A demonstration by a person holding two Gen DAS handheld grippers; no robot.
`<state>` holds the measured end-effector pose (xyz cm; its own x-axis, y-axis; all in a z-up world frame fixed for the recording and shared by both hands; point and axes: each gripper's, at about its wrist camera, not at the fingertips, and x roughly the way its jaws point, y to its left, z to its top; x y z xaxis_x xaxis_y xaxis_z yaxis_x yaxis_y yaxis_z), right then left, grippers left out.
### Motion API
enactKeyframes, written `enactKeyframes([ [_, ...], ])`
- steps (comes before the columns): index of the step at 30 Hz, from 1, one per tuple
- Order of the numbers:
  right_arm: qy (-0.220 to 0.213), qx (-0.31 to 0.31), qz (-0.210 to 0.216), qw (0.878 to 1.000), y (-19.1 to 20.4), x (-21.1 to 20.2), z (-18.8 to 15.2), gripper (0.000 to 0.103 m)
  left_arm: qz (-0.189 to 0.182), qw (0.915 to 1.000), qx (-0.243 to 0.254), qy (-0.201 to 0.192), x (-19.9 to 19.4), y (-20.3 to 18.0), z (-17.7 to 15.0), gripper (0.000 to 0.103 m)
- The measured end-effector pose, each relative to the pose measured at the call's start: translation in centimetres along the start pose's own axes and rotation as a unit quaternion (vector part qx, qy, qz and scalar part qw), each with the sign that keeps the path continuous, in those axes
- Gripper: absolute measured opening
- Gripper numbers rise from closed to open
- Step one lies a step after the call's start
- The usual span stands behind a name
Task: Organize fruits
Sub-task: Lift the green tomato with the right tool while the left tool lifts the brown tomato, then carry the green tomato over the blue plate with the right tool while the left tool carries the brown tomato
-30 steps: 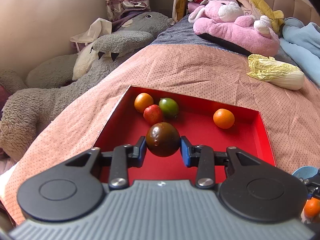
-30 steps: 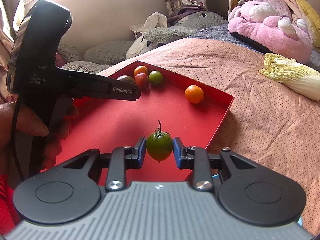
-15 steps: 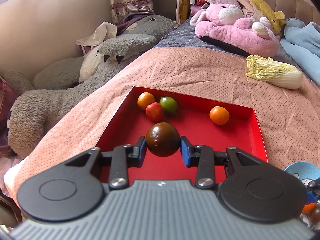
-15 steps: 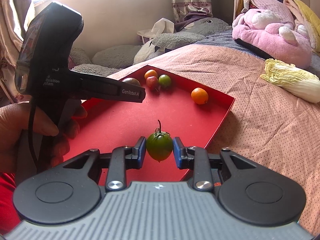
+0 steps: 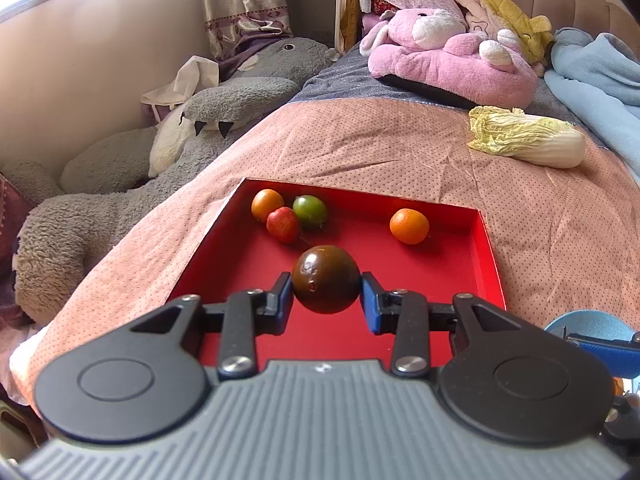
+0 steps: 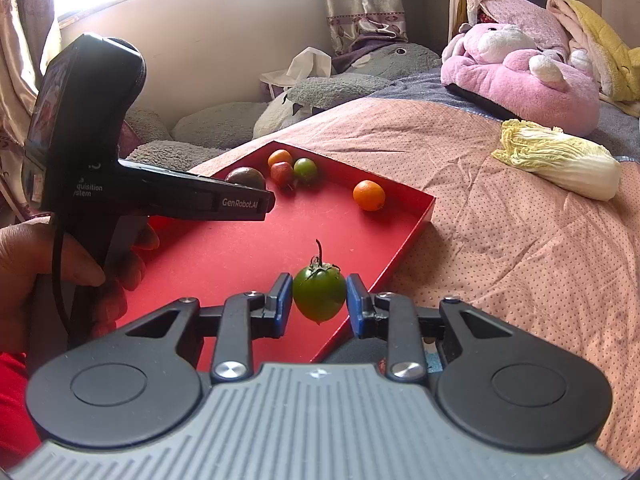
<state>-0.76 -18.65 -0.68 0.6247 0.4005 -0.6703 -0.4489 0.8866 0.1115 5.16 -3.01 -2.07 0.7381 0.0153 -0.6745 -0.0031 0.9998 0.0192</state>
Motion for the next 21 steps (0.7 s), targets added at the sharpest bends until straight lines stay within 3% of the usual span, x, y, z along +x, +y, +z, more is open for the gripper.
enactKeyframes([
  [21,0.006,0.038,-0.060,0.997,-5.4,-4.7,-3.9,0.034,-0.057,0.9964,0.058,-0.022,-2.6,-6.8,-1.2,0.039],
])
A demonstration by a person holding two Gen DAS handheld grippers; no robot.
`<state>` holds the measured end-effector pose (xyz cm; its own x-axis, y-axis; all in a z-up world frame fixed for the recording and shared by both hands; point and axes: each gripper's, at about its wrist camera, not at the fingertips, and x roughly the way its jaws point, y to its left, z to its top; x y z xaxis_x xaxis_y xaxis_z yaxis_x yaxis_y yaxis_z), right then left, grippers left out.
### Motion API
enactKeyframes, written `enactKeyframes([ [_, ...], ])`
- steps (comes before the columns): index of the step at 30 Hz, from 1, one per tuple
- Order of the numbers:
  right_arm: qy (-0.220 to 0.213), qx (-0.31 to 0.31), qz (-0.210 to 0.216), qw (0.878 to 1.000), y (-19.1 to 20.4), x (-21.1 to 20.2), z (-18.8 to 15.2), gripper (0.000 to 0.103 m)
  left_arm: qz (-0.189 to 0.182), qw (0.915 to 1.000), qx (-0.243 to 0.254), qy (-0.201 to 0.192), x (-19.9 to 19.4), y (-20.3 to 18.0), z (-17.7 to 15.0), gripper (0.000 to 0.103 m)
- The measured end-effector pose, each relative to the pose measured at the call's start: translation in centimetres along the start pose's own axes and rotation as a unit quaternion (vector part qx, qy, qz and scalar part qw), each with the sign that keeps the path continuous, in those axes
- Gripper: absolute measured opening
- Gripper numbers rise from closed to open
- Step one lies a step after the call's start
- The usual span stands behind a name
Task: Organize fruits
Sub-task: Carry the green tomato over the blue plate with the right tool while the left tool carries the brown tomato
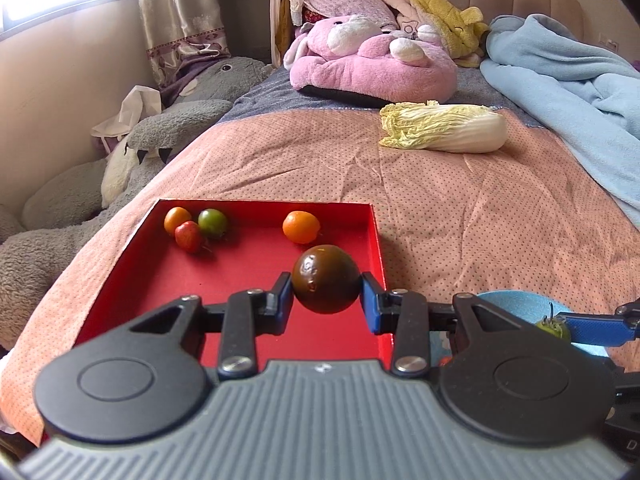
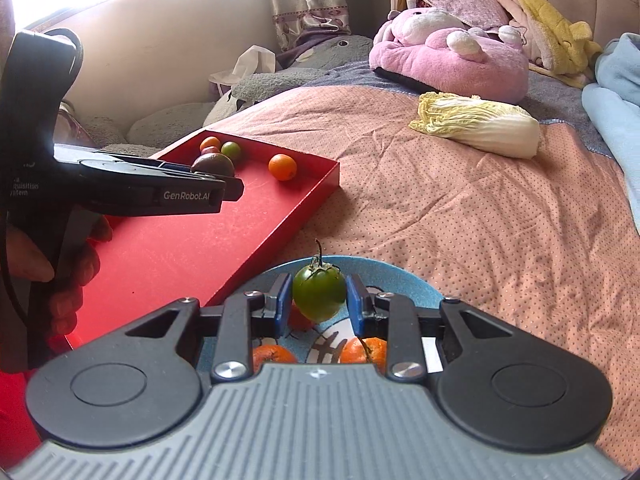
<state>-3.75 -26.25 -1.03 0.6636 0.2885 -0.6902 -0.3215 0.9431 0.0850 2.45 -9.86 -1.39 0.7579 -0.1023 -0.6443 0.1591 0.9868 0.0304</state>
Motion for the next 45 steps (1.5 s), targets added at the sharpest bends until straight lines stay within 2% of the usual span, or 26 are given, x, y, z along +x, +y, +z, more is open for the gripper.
enactKeyframes([
  [13,0.012,0.015,-0.017,1.000,-2.2,-1.3,-2.4,0.034,-0.047,0.9970,0.060,-0.008,-1.1,-4.4,-1.6,0.039],
  [21,0.021,0.018,-0.019,0.999,-2.5,-1.6,-3.4,0.034,-0.081,0.9932,0.084,-0.008,-1.5,-5.6,-2.2,0.039],
  [34,0.027,0.015,-0.018,0.999,-2.3,-1.5,-3.7,0.034,-0.092,0.9935,0.066,0.015,-0.3,-5.5,-2.2,0.039],
  [45,0.030,0.000,-0.014,0.999,-1.8,-2.4,-3.7,0.034,-0.106,0.9922,0.064,0.013,-0.2,-5.9,-2.1,0.039],
])
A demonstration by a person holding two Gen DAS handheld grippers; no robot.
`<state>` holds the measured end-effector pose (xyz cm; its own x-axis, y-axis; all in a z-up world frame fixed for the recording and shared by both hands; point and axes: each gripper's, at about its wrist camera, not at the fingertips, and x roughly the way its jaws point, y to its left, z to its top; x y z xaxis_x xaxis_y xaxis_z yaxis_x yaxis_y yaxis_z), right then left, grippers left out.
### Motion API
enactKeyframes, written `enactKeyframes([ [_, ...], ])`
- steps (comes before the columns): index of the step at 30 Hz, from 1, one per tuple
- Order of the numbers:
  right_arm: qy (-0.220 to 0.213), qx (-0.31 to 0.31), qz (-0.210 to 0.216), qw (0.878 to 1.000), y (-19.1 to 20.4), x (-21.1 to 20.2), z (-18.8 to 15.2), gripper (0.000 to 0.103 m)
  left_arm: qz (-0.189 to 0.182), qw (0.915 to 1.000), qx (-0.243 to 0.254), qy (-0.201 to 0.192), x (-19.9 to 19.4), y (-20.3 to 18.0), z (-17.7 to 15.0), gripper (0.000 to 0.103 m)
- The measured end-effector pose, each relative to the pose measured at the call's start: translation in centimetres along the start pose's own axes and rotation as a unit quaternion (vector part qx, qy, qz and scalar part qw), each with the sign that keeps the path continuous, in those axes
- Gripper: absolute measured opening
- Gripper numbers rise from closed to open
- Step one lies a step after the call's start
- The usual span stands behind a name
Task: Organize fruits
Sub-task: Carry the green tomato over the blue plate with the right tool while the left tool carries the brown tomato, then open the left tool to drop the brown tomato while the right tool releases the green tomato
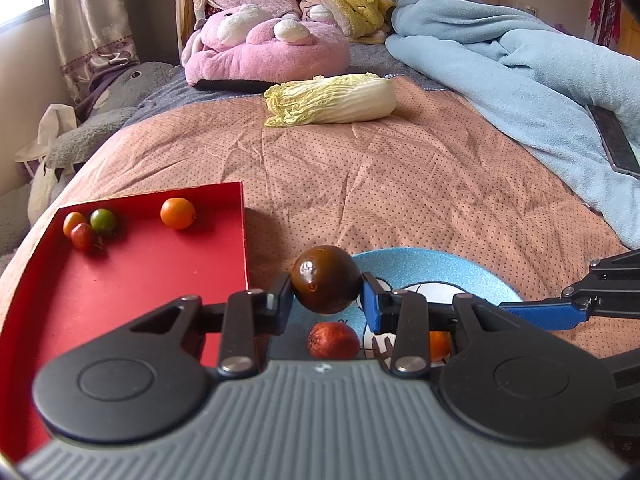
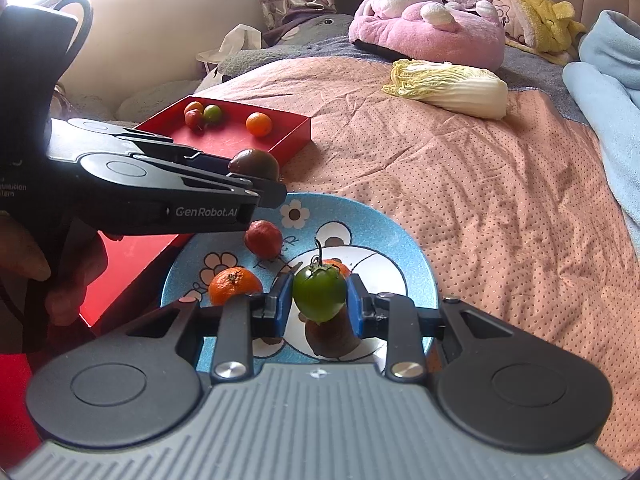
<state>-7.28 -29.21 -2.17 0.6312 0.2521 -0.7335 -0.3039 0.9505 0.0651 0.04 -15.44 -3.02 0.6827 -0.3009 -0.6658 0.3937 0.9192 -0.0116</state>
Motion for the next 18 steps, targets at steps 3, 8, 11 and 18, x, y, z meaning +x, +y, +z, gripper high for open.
enactKeyframes([
  [3,0.005,-0.004,0.001,1.000,0.1,-0.3,-0.4,0.034,-0.001,1.0000,0.000,0.000,0.0,-0.1,0.0,0.039],
  [8,0.016,-0.008,0.004,1.000,0.6,-0.5,-1.4,0.034,-0.006,1.0000,-0.001,0.005,0.1,-0.1,0.0,0.039],
  [11,0.021,-0.011,0.008,1.000,0.9,-0.5,-1.8,0.034,-0.015,0.9998,0.001,0.012,0.2,-0.2,-0.2,0.039],
  [18,0.028,-0.024,0.023,0.999,2.2,-0.1,-2.2,0.034,-0.026,0.9995,-0.003,0.017,0.1,-0.2,-0.3,0.040],
])
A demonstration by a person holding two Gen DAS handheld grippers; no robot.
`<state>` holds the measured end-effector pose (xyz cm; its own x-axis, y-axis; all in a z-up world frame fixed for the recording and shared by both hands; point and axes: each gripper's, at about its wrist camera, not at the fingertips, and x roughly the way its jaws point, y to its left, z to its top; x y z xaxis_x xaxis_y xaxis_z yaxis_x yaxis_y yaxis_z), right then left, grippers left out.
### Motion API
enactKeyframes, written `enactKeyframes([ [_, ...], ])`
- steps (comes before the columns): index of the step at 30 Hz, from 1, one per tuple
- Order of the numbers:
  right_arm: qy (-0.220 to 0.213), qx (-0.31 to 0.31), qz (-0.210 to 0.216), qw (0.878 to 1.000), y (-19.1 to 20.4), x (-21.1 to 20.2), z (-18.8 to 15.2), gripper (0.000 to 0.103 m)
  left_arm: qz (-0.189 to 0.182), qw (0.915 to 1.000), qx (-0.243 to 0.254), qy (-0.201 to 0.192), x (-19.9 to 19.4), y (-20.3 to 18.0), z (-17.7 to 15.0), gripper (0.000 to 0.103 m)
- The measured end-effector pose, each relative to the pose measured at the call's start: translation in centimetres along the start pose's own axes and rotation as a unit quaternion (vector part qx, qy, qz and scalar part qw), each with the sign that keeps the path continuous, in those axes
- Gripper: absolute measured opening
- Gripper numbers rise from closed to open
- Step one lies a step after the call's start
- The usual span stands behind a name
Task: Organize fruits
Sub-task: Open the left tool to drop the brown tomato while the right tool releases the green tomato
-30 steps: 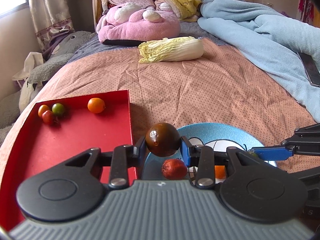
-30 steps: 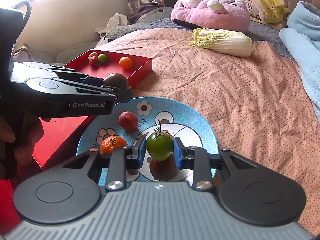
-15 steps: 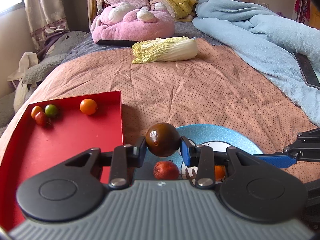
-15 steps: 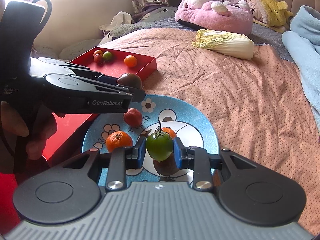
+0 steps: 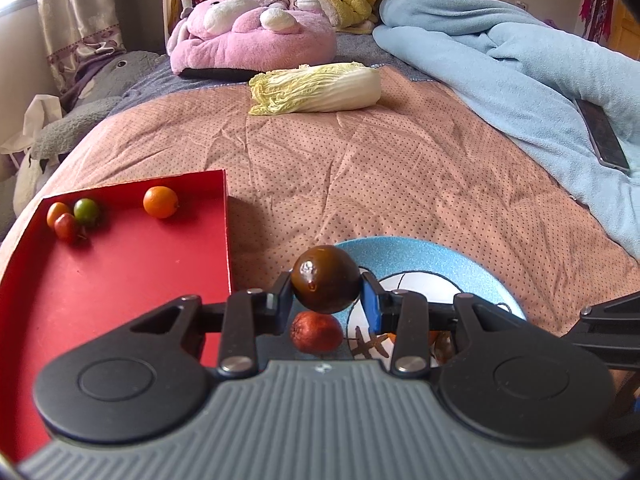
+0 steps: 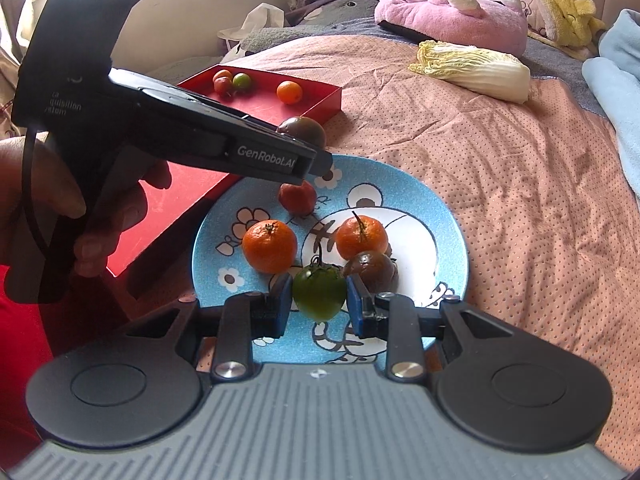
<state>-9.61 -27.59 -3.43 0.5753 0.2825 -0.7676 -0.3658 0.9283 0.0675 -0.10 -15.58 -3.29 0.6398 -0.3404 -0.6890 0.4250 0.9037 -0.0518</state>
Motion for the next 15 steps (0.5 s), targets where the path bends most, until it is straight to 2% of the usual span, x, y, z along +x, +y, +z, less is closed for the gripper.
enactKeyframes([
  [5,0.000,-0.002,0.003,1.000,0.3,0.5,0.1,0.034,-0.005,1.0000,-0.003,0.003,0.1,0.0,0.1,0.040],
  [6,0.000,-0.001,0.003,1.000,0.2,0.6,0.1,0.034,-0.006,1.0000,-0.004,0.001,0.0,0.0,0.1,0.044],
  [7,0.001,-0.001,0.004,1.000,0.2,0.7,0.1,0.034,-0.006,1.0000,-0.006,-0.002,0.0,0.0,0.2,0.055],
  [9,0.001,-0.003,0.004,1.000,0.3,0.9,0.2,0.034,-0.001,0.9999,-0.009,-0.011,-0.3,0.0,0.2,0.066],
  [15,0.005,-0.007,0.006,1.000,0.5,1.2,0.1,0.034,0.003,0.9996,-0.023,-0.015,-0.5,0.6,0.5,0.066],
])
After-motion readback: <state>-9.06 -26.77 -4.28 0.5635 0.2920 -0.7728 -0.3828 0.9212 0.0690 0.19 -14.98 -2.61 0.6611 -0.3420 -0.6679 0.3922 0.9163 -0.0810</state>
